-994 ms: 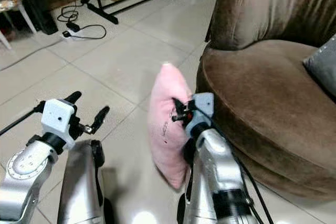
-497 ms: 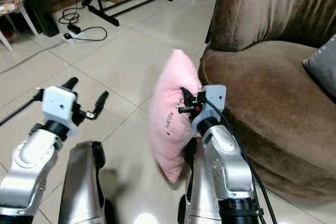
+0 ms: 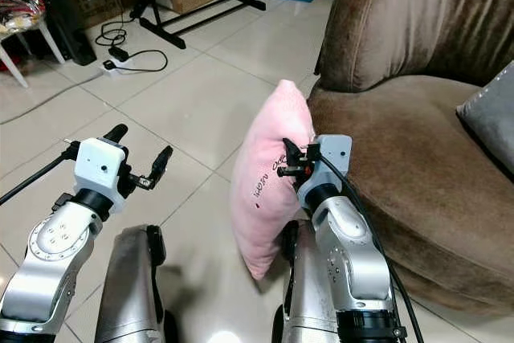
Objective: Move the pillow to the sofa from floor
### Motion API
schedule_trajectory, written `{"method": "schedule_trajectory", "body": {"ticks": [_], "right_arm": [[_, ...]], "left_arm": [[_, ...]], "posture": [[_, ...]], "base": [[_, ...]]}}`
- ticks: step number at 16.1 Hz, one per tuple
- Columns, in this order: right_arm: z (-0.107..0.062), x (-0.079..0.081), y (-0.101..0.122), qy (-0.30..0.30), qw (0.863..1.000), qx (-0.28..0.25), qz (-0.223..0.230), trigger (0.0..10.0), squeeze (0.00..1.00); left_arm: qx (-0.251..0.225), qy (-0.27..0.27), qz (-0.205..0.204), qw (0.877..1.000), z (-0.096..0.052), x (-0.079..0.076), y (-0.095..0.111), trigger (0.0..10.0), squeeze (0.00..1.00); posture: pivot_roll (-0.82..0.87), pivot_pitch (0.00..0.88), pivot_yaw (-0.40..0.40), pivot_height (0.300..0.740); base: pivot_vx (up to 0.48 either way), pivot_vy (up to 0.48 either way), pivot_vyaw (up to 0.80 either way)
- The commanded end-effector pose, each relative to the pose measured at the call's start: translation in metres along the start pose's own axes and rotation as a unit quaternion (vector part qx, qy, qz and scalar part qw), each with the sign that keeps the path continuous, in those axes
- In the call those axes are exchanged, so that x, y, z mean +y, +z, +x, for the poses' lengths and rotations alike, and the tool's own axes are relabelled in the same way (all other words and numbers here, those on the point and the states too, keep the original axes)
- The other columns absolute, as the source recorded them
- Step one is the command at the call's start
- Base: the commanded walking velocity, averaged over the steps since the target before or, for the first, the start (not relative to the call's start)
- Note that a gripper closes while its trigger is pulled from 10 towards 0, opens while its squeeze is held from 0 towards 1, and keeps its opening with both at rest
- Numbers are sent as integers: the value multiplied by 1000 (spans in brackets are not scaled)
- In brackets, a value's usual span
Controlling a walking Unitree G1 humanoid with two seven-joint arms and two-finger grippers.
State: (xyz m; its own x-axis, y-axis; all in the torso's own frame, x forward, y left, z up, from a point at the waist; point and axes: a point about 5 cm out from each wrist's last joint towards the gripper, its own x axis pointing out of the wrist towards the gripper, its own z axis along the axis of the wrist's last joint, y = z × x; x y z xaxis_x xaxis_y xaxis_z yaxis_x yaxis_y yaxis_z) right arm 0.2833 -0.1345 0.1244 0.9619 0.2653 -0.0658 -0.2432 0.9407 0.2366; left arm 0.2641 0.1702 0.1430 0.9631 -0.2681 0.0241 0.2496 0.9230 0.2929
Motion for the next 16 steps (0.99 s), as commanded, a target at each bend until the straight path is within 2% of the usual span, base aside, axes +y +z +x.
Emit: {"method": "schedule_trajectory", "body": {"ticks": [1,9,10,16], "right_arm": [[0,2,13,5,1000,-29,-2,10000,0],[0,2,13,5,1000,-29,-2,10000,0],[-6,4,11,-4,1000,-17,-12,10000,0],[-8,4,8,-8,1000,-11,-18,10000,0]], "left_arm": [[-2,2,3,1000,0,0,1,10000,490],[-2,2,3,1000,0,0,1,10000,490],[6,8,7,1000,-3,-1,-4,10000,502],[12,9,11,1000,-6,-2,-9,10000,502]], "posture": [[-77,0,11,436],[-77,0,11,436],[-66,0,13,451],[-64,0,11,506]], "base": [[0,0,0],[0,0,0],[0,0,0],[0,0,0]]}}
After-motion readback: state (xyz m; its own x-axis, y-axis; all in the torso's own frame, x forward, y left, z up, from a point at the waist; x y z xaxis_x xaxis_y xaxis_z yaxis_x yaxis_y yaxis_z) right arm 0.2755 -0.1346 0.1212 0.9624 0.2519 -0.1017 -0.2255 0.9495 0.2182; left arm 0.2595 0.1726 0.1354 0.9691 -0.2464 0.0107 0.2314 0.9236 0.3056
